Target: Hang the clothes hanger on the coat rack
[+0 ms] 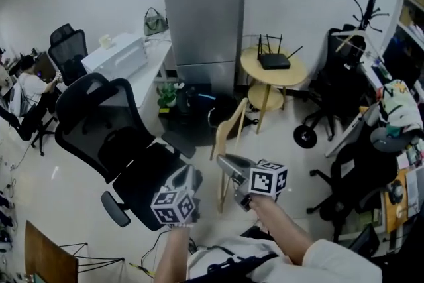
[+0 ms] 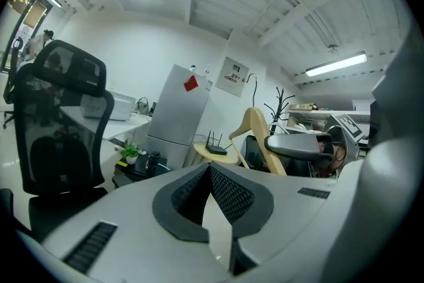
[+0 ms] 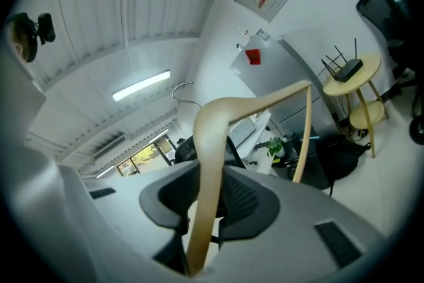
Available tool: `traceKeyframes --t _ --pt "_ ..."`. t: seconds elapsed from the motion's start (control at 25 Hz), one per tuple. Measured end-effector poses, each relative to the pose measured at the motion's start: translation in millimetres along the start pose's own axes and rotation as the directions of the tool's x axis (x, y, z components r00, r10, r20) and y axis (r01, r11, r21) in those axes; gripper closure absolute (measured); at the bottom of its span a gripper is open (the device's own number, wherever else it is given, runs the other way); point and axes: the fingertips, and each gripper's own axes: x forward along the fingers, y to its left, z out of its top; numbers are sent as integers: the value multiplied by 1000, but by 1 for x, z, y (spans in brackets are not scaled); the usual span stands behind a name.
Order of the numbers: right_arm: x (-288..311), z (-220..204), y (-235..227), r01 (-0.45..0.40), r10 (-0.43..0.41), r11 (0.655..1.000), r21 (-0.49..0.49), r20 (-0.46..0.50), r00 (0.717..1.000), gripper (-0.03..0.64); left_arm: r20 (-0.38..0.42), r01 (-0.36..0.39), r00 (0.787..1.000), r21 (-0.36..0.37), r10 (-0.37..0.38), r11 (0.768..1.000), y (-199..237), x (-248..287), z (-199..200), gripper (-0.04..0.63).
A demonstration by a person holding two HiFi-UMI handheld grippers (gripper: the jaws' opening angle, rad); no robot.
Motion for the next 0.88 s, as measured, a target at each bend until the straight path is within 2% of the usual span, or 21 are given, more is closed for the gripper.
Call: traceKeyframes --t 0.36,0.6,0.88 --pt "-86 94 -71 -9 6 999 33 93 996 499 -36 103 994 67 -100 992 -121 111 7 597" --pt "-146 134 -122 -6 -3 998 63 141 990 499 -54 176 984 89 -172 980 -199 169 -4 598" --pt "-212 175 -187 30 -50 994 107 186 981 499 -63 250 967 62 -246 966 -274 240 -19 597"
